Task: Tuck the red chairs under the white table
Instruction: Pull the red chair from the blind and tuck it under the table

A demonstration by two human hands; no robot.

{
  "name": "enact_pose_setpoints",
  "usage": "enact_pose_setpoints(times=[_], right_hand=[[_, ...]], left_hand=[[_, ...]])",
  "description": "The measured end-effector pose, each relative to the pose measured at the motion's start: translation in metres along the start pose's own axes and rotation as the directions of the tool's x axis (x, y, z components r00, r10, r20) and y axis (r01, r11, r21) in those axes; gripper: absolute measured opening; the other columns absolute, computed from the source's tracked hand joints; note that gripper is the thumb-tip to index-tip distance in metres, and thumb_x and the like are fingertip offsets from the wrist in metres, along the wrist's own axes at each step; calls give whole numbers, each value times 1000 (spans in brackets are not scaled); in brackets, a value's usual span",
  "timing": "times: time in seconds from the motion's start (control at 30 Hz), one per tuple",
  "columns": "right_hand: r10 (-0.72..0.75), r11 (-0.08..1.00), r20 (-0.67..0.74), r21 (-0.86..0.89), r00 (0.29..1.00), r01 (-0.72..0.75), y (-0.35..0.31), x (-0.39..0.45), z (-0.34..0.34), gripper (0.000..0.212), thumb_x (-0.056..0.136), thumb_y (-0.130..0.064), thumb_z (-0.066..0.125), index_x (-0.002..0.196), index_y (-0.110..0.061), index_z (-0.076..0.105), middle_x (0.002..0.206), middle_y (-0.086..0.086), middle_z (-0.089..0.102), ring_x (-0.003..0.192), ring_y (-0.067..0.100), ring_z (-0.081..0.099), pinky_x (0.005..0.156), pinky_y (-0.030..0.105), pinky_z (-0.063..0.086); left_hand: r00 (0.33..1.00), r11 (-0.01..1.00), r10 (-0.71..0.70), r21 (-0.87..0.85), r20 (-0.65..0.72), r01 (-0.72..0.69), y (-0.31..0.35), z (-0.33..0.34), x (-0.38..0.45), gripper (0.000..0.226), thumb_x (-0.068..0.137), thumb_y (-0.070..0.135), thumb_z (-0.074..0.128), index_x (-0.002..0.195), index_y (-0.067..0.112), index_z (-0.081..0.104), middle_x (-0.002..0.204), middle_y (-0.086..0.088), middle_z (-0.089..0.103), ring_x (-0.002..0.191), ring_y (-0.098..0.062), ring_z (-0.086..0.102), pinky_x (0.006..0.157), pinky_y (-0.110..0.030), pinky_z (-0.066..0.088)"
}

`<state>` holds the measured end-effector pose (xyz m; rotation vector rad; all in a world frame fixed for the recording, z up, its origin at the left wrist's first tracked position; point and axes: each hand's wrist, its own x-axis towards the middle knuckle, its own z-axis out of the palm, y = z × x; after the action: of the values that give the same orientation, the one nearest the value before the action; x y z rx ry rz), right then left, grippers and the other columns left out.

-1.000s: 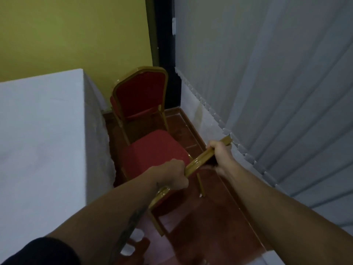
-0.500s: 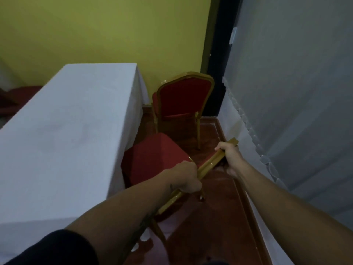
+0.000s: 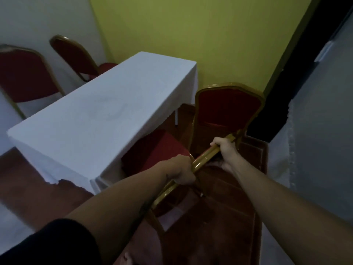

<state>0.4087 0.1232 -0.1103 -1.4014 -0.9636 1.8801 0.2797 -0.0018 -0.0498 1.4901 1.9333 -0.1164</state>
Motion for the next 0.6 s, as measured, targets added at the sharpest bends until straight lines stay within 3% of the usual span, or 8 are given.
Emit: enact_pose_setpoints(times=[0.1,0.23,0.43,0.6], right_hand=[[-4,998,50,-58,999,7,-11,11,0,83,77,-8,64,154,-11,33,84,19,60,64,37,73,53,57,59],[26,995,91,-103,995,-17,-20,22,3,79,79,-7,63,152,-11,31,93,21,60,81,40,70,51,57,59],[94,981,124,-181,988,-71,-39,50,-6,76,82,-9,63,152,-6,35,106,22,60,89,39,69,49,52,60],[131,965,124,-244,984,-98,-54,76,-4,71,84,-11,63,149,-5,37,109,22,61,91,39,68,47,47,60]], left_hand=[[997,996,-77,-51,-4,77,7,2,8,38,84,25,64,117,7,68,108,-11,69,94,-29,71,75,-36,60],[990,986,-135,-103,-36,131,12,3,17,37,86,24,64,119,8,67,111,-12,69,98,-31,70,76,-35,59],[985,973,-169,-165,-35,161,26,0,41,35,87,24,62,119,10,64,91,-3,58,82,-24,64,65,-33,51],[983,968,-180,-182,-36,170,31,-11,63,37,88,24,63,122,9,63,100,-7,60,82,-24,62,64,-32,50]])
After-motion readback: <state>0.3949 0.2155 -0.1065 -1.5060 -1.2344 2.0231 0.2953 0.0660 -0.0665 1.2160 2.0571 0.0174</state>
